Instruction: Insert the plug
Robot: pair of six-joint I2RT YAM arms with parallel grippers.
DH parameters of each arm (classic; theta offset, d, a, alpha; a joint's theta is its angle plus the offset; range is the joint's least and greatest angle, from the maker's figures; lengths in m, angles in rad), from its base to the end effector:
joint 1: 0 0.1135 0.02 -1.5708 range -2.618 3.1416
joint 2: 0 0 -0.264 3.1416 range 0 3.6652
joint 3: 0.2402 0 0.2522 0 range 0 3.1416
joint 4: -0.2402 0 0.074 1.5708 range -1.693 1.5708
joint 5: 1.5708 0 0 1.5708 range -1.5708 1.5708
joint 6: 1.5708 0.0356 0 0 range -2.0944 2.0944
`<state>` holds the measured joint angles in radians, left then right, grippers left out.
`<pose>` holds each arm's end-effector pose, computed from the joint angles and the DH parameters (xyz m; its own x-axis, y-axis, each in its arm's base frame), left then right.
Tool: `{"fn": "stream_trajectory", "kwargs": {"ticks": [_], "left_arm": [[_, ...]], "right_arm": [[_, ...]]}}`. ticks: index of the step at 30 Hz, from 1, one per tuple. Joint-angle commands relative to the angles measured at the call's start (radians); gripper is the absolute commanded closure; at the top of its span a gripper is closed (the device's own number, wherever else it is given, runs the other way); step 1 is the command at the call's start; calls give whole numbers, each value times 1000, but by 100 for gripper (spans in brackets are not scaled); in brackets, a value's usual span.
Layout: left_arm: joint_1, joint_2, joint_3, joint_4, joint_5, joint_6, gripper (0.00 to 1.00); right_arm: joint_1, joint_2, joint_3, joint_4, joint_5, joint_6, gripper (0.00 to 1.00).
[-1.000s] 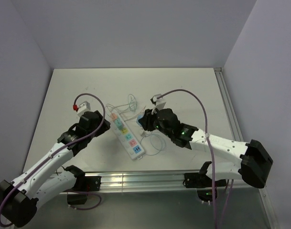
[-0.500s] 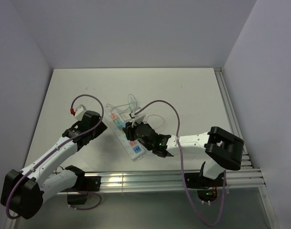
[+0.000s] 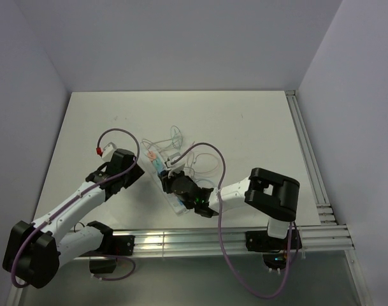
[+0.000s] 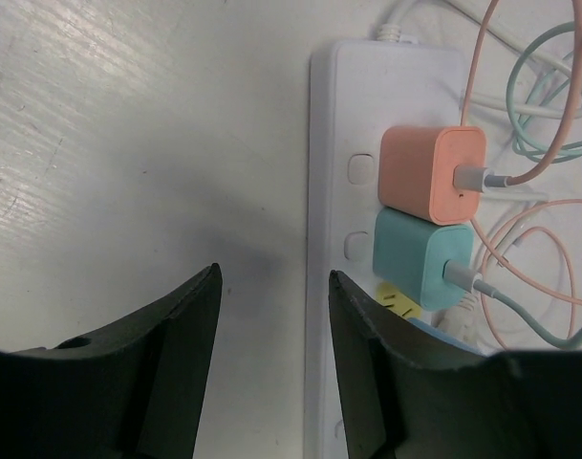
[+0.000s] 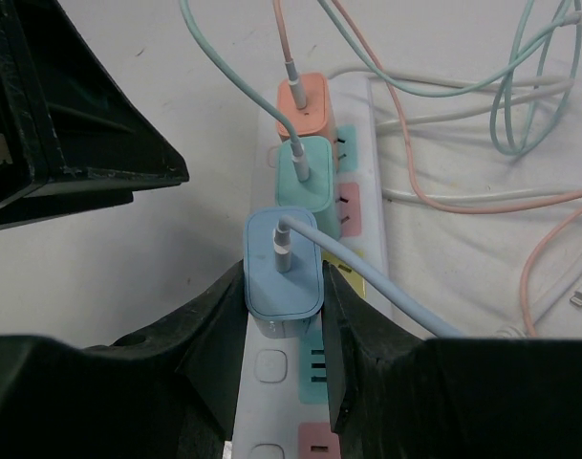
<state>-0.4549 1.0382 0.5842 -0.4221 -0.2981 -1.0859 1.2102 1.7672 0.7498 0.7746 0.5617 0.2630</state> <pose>0.1857 -0.0792 0.2044 -0.5438 -0.6754 -0.4980 -0.4935 0.7374 -0.4612 0.1421 0.3230 0.1705 -0.2404 -0.0138 -0.9706 -0.5665 0.8140 0.1287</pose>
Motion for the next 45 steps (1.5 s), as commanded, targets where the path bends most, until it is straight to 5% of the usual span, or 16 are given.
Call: {"fn": "stream_trajectory", "kwargs": {"ticks": [1,33,45], "left_arm": [[7,-9,-10,34,19,3,46],[12,-13,-6,62,54,17,48],[12,-21,-15,66,51,14,48]], "right_arm": [[17,20,13,152,83,-44,100],[-23,107,-29,221,72,-57,100],[-29,126,13,78,96,-53,100]]}}
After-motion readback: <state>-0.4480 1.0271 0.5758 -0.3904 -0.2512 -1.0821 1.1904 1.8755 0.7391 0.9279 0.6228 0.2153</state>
